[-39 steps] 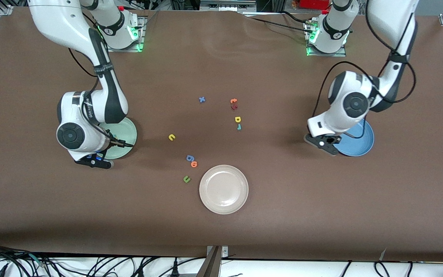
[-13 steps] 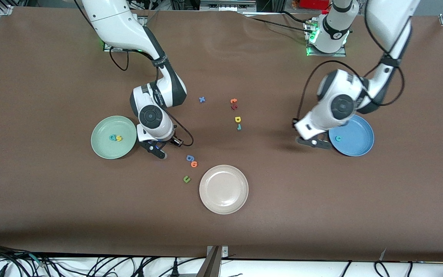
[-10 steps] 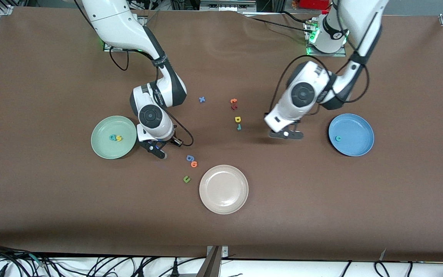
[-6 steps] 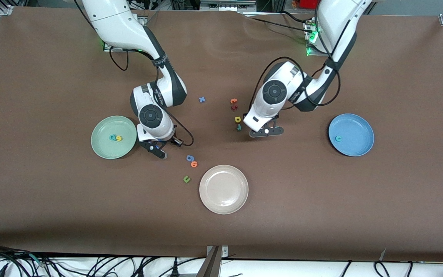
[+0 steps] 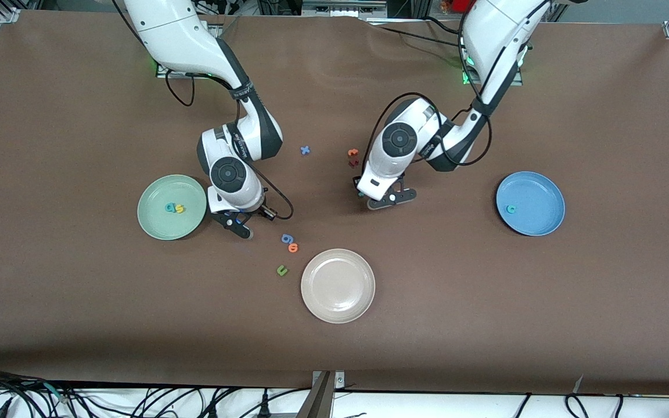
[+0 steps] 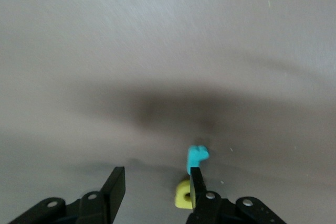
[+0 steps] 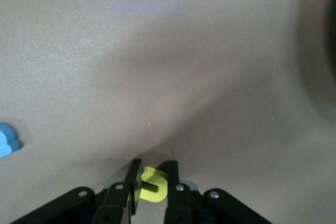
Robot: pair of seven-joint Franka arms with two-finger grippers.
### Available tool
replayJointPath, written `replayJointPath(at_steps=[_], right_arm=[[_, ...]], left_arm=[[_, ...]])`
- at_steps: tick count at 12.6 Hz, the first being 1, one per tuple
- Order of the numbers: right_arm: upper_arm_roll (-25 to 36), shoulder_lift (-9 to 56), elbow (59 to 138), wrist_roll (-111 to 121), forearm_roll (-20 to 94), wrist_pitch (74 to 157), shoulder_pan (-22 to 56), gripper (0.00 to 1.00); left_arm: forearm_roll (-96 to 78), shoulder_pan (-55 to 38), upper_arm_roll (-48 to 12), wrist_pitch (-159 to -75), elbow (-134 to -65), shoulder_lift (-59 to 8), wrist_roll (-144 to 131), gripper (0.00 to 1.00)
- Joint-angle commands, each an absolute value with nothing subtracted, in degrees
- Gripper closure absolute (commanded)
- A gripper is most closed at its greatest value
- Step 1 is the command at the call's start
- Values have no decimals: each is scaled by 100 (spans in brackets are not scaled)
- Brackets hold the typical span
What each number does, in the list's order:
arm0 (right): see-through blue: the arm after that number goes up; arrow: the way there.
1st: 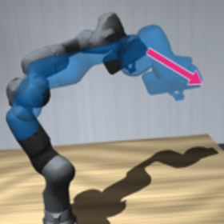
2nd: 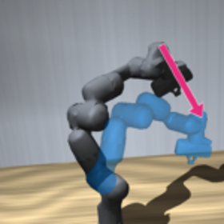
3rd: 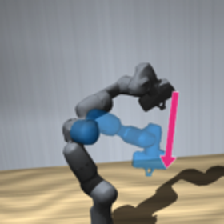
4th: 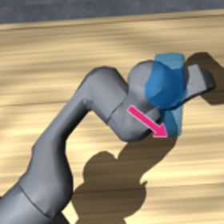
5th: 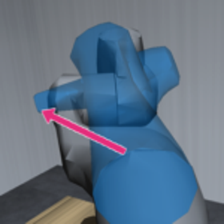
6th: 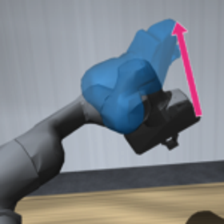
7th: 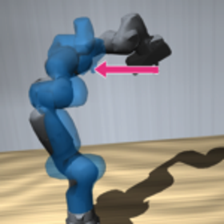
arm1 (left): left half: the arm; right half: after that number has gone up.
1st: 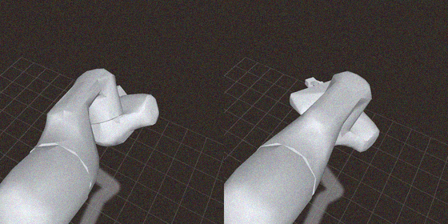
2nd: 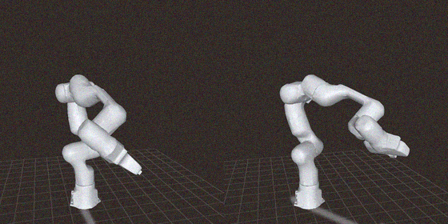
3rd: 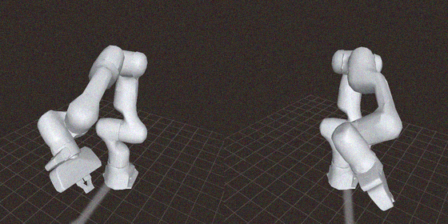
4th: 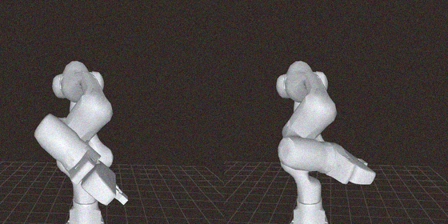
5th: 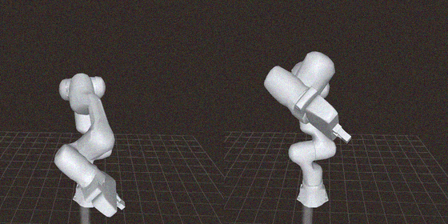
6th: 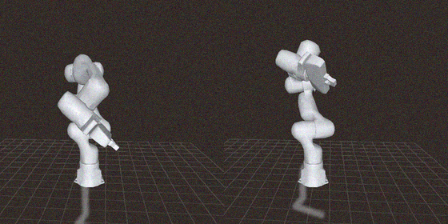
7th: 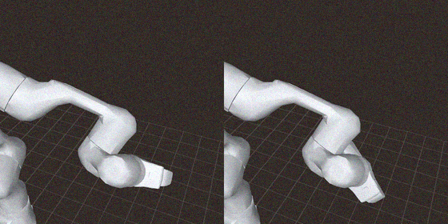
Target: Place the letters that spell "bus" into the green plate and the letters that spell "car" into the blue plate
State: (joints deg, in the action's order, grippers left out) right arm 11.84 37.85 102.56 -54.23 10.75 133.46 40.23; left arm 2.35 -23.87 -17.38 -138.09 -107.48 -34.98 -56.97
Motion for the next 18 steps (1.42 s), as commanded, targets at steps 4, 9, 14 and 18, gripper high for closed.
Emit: replayJointPath(at_steps=[4, 9, 14, 18], right_arm=[[1835, 3384, 9959, -4003, 1107, 12036, 3999, 98], [2724, 3419, 9931, -1937, 1143, 11496, 3702, 96], [2540, 3805, 9958, -159, 1950, 11610, 2620, 30], [2523, 3683, 9818, -220, 1960, 11488, 2698, 0]], left_arm=[[518, -2882, -1670, -13931, -10600, -3639, -5950, 41], [799, -2927, -1661, -13931, -10617, -3709, -5950, 41], [905, -2927, -1626, -13931, -10608, -3823, -5950, 42], [905, -2927, -1582, -13931, -10608, -3806, -5845, 85]])
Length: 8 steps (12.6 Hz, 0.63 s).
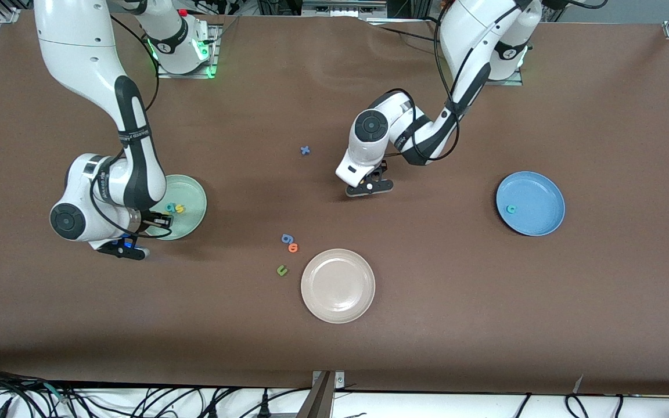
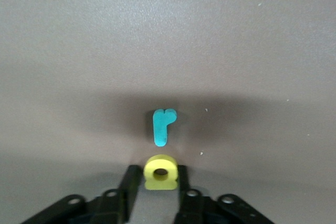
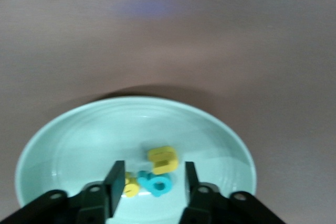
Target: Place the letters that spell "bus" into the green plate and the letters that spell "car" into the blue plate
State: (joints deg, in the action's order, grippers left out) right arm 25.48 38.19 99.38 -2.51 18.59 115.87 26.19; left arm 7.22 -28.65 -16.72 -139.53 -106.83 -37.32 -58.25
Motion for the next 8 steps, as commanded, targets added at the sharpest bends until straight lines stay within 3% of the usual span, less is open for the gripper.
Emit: replayJointPath(at_steps=[1, 3, 8], right_arm=[[2522, 3604, 9765, -228, 1960, 11348, 2785, 0], [2549, 3498, 9354, -657, 1934, 10761, 2952, 0], [2925, 3034, 7824, -809, 1881, 8924, 3006, 0]], left_arm=[[957, -2927, -1521, -13931, -10617, -3788, -5758, 91], [1011, -2840, -1381, -13844, -10713, -3596, -5041, 97], [932, -1725, -1292, -13071, -11433, -2498, -2703, 96]])
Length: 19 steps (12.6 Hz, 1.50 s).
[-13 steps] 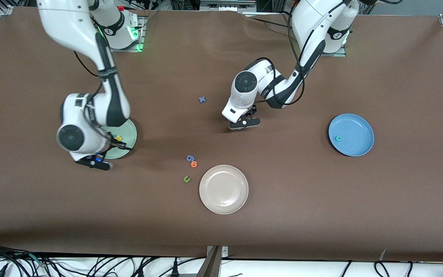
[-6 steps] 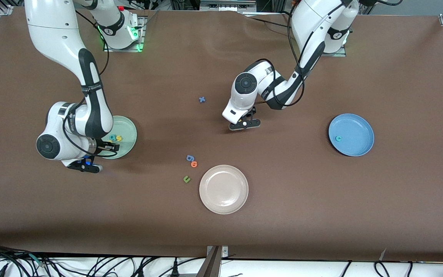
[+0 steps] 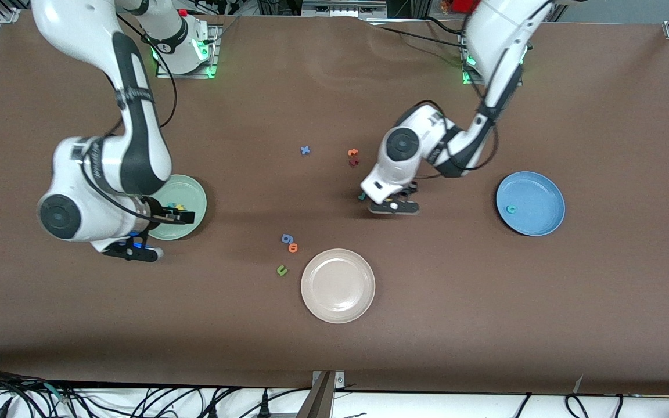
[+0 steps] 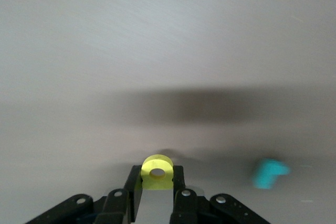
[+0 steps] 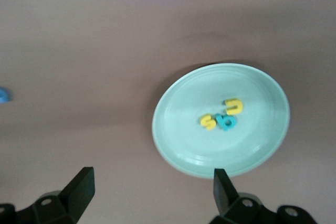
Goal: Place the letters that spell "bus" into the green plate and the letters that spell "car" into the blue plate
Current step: 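Drop the o on the blue plate while the right gripper returns to rest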
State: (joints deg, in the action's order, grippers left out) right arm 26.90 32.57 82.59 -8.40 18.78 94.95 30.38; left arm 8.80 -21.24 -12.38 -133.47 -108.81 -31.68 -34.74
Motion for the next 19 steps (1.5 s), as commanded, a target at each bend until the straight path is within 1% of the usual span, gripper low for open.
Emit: replayJointPath(at_steps=[1, 3, 5, 7, 9, 10, 11, 12, 13, 14, 15, 16, 17, 18, 19], right_arm=[[3075, 2815, 7683, -782, 1872, 8730, 3006, 0], [3417, 2515, 7376, -529, 1750, 8666, 2997, 0], [3445, 2435, 7103, -99, 1164, 8429, 2997, 0], [3437, 2435, 6839, -26, 1011, 8262, 2953, 0], [3419, 2365, 6934, -18, 984, 8323, 2971, 0], [3358, 2095, 7257, -61, 993, 8384, 2936, 0], [2940, 1613, 7791, -122, 967, 8446, 2666, 0], [2152, 1182, 8257, -123, 775, 8742, 2132, 0], [1370, 882, 8584, -123, 365, 8997, 1579, 0], [675, 627, 8891, -193, 38, 9087, 1086, 0], [146, 441, 9112, -350, -139, 9114, 637, 0], [-146, 309, 9253, -552, -219, 9210, 346, 0], [-262, 203, 9446, -667, -220, 9359, 134, 0], [-307, 106, 9666, -633, -202, 9674, -25, 0], [-316, 10, 9720, -607, -133, 10103, -183, 0]], left_arm=[[932, -1496, -1292, -13008, -11539, -2374, -2289, 96], [932, -996, -1292, -13008, -11785, -2172, -1333, 96], [932, -503, -1292, -13008, -11961, -2031, -409, 94], [932, -11, -1292, -13008, -12058, -1943, 435, 94], [932, 420, -1292, -13017, -12067, -1934, 1235, 94], [940, 613, -1292, -13043, -12067, -1934, 1631, 94], [940, 789, -1292, -13069, -12067, -1942, 1965, 94], [949, 965, -1292, -13104, -12067, -1951, 2273, 94], [958, 1132, -1292, -13139, -12067, -1969, 2581, 93], [958, 1308, -1283, -13253, -12076, -1995, 2836, 94], [958, 1440, -1283, -13367, -12137, -2047, 3030, 94], [958, 1563, -1292, -13586, -12260, -2083, 3171, 93], [958, 1660, -1283, -13814, -12400, -2153, 3225, 93], [958, 1687, -1283, -14112, -12558, -2232, 3226, 92], [967, 1731, -1292, -14307, -12655, -2267, 3226, 92]])
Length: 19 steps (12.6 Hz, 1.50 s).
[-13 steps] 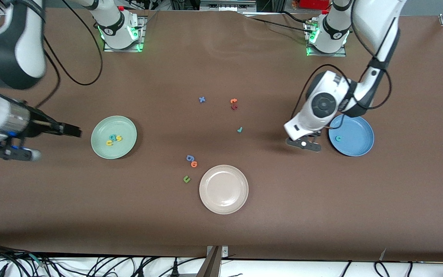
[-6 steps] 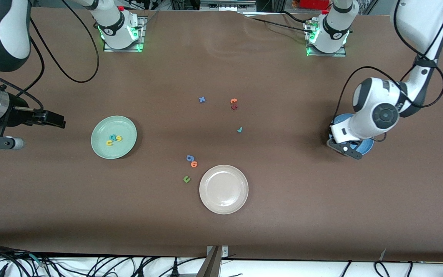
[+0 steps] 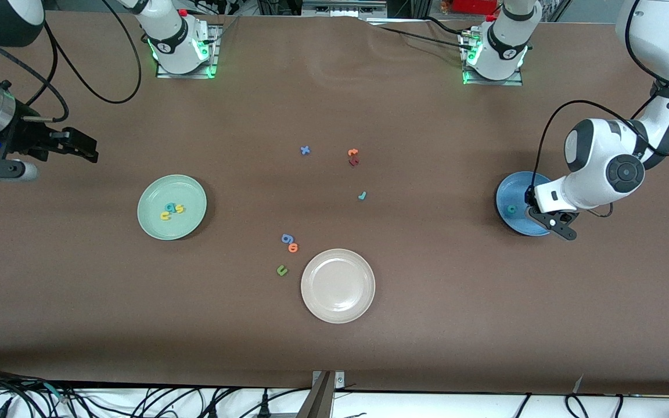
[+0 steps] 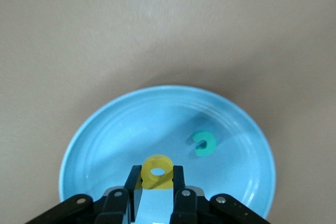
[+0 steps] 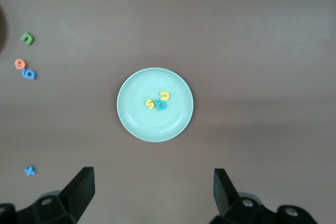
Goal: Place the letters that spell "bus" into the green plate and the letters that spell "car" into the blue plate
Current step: 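Move the left gripper back over the teal letter r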
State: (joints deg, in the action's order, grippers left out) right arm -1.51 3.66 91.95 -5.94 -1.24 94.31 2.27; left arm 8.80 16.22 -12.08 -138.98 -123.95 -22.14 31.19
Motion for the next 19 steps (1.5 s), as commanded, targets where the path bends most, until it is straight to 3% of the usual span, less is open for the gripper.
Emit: replayJointPath(at_steps=[1, 2, 3, 4, 10, 13, 19], right_arm=[[-334, -17, 9721, -615, -132, 10508, -237, 0], [-334, -148, 9825, -615, -123, 10433, -255, 0], [-334, -315, 9965, -685, -114, 10137, -290, 0], [-334, -360, 9984, -686, -132, 10003, -247, 0], [-299, -229, 9853, -668, -141, 9984, -79, 0], [-308, -176, 9844, -659, -158, 9993, -79, 0], [-299, -26, 9651, -589, -158, 9905, -105, 0]], left_arm=[[967, 1723, -1283, -14326, -12665, -2268, 3226, 89], [958, 1723, -1283, -14317, -12665, -2268, 3217, 73], [958, 1714, -1292, -14300, -12648, -2268, 3208, 38], [958, 1714, -1309, -14256, -12613, -2259, 3191, 19], [940, 1356, -2310, -13597, -12331, -2118, 850, 23], [932, 373, -2355, -13597, -12086, -2232, -873, 24], [1010, -1281, -2312, -13588, -10769, -3302, -3741, 27]])
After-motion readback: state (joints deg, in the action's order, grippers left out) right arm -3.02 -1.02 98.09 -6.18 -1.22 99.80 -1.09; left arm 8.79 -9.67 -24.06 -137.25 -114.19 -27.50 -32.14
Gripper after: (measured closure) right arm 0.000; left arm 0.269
